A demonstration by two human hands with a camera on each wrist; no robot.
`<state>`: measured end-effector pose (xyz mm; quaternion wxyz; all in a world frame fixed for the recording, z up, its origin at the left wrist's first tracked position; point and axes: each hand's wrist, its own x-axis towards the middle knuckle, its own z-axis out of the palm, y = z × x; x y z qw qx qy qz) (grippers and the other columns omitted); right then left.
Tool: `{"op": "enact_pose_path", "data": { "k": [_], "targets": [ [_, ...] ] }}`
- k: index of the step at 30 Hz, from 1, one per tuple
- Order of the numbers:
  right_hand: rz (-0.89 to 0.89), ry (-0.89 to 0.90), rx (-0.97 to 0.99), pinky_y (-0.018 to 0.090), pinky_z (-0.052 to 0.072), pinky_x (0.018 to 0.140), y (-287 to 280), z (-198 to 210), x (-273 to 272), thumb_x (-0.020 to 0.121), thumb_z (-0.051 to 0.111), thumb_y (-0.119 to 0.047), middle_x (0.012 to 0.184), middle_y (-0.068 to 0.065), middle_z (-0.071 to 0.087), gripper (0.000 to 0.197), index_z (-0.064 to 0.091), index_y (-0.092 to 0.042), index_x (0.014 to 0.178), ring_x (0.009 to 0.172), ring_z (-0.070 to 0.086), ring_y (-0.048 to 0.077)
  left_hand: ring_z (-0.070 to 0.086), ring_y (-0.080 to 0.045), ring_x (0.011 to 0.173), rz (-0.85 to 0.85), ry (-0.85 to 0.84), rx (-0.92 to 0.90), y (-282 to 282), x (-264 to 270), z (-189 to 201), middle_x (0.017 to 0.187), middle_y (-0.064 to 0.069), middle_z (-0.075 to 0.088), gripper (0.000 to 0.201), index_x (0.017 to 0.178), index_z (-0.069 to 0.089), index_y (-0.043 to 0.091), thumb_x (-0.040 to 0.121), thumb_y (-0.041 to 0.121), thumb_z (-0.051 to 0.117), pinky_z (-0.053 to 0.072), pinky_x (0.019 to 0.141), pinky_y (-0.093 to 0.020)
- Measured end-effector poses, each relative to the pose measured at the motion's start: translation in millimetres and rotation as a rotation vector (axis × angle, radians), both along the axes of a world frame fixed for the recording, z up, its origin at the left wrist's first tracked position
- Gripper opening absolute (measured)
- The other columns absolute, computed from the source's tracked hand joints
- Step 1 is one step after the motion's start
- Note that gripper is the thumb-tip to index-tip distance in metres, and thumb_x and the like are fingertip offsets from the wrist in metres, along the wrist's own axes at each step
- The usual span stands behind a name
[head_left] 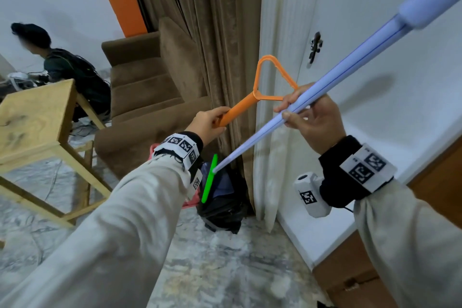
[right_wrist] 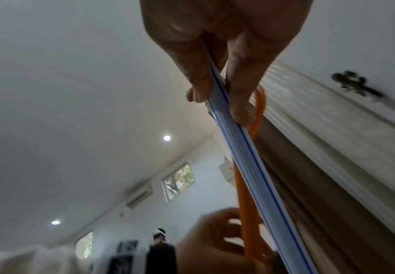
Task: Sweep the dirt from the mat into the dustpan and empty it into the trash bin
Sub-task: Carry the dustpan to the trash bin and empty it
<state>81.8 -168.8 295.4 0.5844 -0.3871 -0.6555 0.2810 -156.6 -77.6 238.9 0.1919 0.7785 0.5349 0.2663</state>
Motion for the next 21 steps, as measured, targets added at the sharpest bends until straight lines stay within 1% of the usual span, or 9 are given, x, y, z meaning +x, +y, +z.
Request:
{"op": "enact_pose_path", "data": {
  "k": [2, 5, 8, 10, 12, 14, 15, 18, 21],
  "targets": [
    [0.049, 0.05, 0.032, 0.044, 0.056, 0.063, -6, 14, 0, 0.077, 0.064, -0.008, 0.08, -0.003, 0.065, 0.025, 0.053, -0.03, 0.08, 0.088, 0.067, 0.033, 0.058, -0.018, 0.087, 0.005, -0.01, 0.004, 1, -1, 0, 0.105, -0.013, 0.066, 0.054, 0.124, 0.055, 0.014, 0.074, 0.0, 0.068, 0.044, 0.087, -0.027],
    [0.065, 0.109, 0.072, 0.039, 0.056, 0.062, -6, 23, 2, 0.078, 0.062, -0.001, 0.079, -0.003, 0.064, 0.032, 0.052, -0.032, 0.08, 0.087, 0.068, 0.033, 0.058, -0.018, 0.09, 0.022, -0.001, 0.003, 4, -2, 0, 0.108, -0.013, 0.066, 0.055, 0.126, 0.054, 0.015, 0.075, 0.0, 0.069, 0.045, 0.091, -0.032],
    [0.053, 0.071, 0.021, 0.04, 0.058, 0.07, 3, 2, -5, 0.078, 0.06, 0.001, 0.08, 0.001, 0.062, 0.04, 0.054, -0.039, 0.077, 0.089, 0.069, 0.03, 0.057, -0.017, 0.091, 0.033, 0.004, -0.007, 6, -1, 0, 0.109, -0.013, 0.065, 0.056, 0.127, 0.052, 0.015, 0.076, -0.001, 0.068, 0.044, 0.091, -0.031],
    [0.06, 0.035, -0.03, 0.036, 0.058, 0.076, 9, -22, -9, 0.077, 0.06, 0.002, 0.08, -0.003, 0.062, 0.042, 0.055, -0.04, 0.075, 0.089, 0.069, 0.029, 0.058, -0.021, 0.092, 0.032, 0.029, -0.001, 5, -1, -1, 0.104, -0.014, 0.065, 0.057, 0.129, 0.051, 0.014, 0.076, -0.002, 0.067, 0.042, 0.089, -0.027],
    [0.066, -0.022, -0.045, 0.029, 0.057, 0.076, 11, -37, -9, 0.078, 0.061, 0.003, 0.081, -0.008, 0.062, 0.038, 0.053, -0.035, 0.078, 0.088, 0.068, 0.027, 0.058, -0.022, 0.091, 0.028, 0.039, 0.008, 1, -4, 0, 0.095, -0.008, 0.061, 0.057, 0.129, 0.051, 0.015, 0.077, -0.002, 0.065, 0.04, 0.086, -0.024],
    [0.05, -0.066, -0.037, 0.026, 0.057, 0.073, 9, -40, -5, 0.08, 0.061, 0.004, 0.081, -0.011, 0.063, 0.035, 0.053, -0.029, 0.08, 0.086, 0.067, 0.025, 0.058, -0.024, 0.09, 0.024, 0.062, 0.021, -3, -8, 3, 0.094, -0.004, 0.058, 0.056, 0.13, 0.049, 0.018, 0.079, 0.0, 0.063, 0.045, 0.086, -0.031],
    [0.032, -0.076, -0.028, 0.028, 0.058, 0.071, 9, -37, -3, 0.08, 0.062, 0.004, 0.082, -0.01, 0.064, 0.036, 0.053, -0.031, 0.08, 0.086, 0.067, 0.026, 0.059, -0.028, 0.091, 0.032, 0.098, 0.033, -6, -10, 5, 0.097, -0.006, 0.06, 0.056, 0.131, 0.047, 0.021, 0.08, 0.003, 0.062, 0.047, 0.086, -0.037],
    [0.018, -0.054, -0.009, 0.032, 0.057, 0.068, 4, -14, -3, 0.078, 0.062, 0.003, 0.084, 0.008, 0.065, 0.043, 0.054, -0.04, 0.077, 0.087, 0.068, 0.03, 0.058, -0.032, 0.099, 0.085, 0.2, 0.059, -12, -21, 11, 0.113, -0.012, 0.061, 0.058, 0.134, 0.04, 0.026, 0.082, 0.008, 0.059, 0.048, 0.085, -0.044],
    [0.051, -0.001, 0.043, 0.028, 0.054, 0.066, -3, 16, -8, 0.077, 0.061, 0.002, 0.081, 0.005, 0.064, 0.038, 0.052, -0.035, 0.079, 0.087, 0.067, 0.031, 0.059, -0.033, 0.099, 0.132, 0.159, 0.049, -16, -44, 25, 0.112, -0.012, 0.061, 0.06, 0.13, 0.035, 0.034, 0.08, 0.009, 0.059, 0.05, 0.086, -0.048]
  ]
}}
